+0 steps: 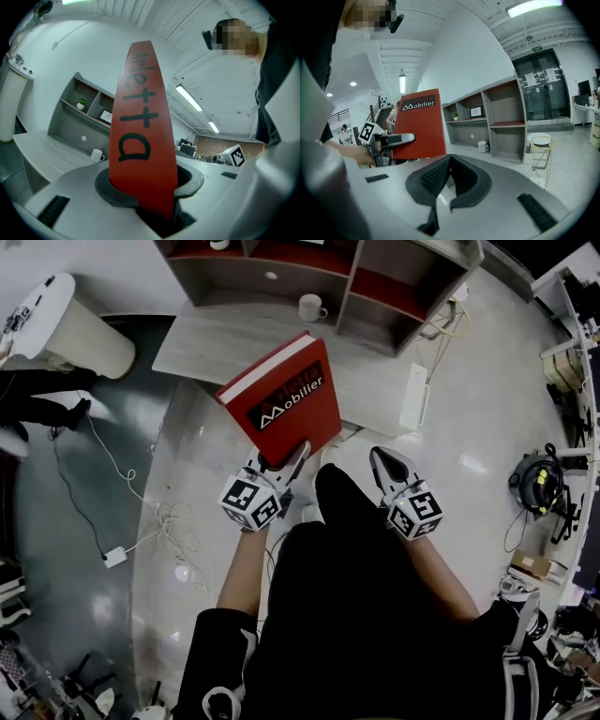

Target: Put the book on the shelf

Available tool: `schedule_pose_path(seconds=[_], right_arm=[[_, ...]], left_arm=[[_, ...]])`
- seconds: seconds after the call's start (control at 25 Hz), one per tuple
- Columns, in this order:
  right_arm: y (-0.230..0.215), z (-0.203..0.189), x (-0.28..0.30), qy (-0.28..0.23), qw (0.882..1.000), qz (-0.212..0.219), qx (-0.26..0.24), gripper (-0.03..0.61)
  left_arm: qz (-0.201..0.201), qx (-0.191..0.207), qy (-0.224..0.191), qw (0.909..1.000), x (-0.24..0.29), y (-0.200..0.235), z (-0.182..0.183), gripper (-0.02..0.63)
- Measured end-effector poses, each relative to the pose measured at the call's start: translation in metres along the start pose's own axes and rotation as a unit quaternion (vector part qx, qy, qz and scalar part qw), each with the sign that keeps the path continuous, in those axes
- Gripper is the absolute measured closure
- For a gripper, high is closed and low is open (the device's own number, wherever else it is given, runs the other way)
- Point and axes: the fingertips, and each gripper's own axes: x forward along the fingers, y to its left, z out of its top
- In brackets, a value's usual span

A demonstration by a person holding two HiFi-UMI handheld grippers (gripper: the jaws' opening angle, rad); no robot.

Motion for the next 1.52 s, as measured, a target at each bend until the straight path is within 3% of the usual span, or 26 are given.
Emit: schedule_pose_path(seconds=[0.12,0.28,0.68,1.12,1.36,1.52], right_arm=[[-0.047,0.018,0.018,0.003,1.0,-0.02,-0.003,0.578],[-0.07,0.025,0.028,-0.006,0.999,-0.03,0.017,0.578],[-0.18,0.082,0.091,-0.045,0.996,-0.067,0.038,0.578],[-0.272,0.104,0.102,-0.05,0.993,-0.093,0.044,0.578],[-0.295,0.101,0.099,-0.053,0.993,-0.096,0.039,0.578],[-0.308,0.092,0.088,-0.05,0.992,-0.105,0.049,0.578]], left_arm=[[-0.015,0.0,0.015,0.9998,0.055,0.012,0.015,0.445],[-0.036,0.006,0.024,0.9991,0.086,0.019,0.021,0.445],[-0.092,0.014,0.071,0.9932,0.226,0.046,0.05,0.445],[-0.089,0.036,0.088,0.9915,0.342,0.061,0.068,0.445],[-0.1,0.054,0.102,0.9883,0.383,0.063,0.06,0.445],[-0.096,0.043,0.105,0.9889,0.407,0.063,0.059,0.445]])
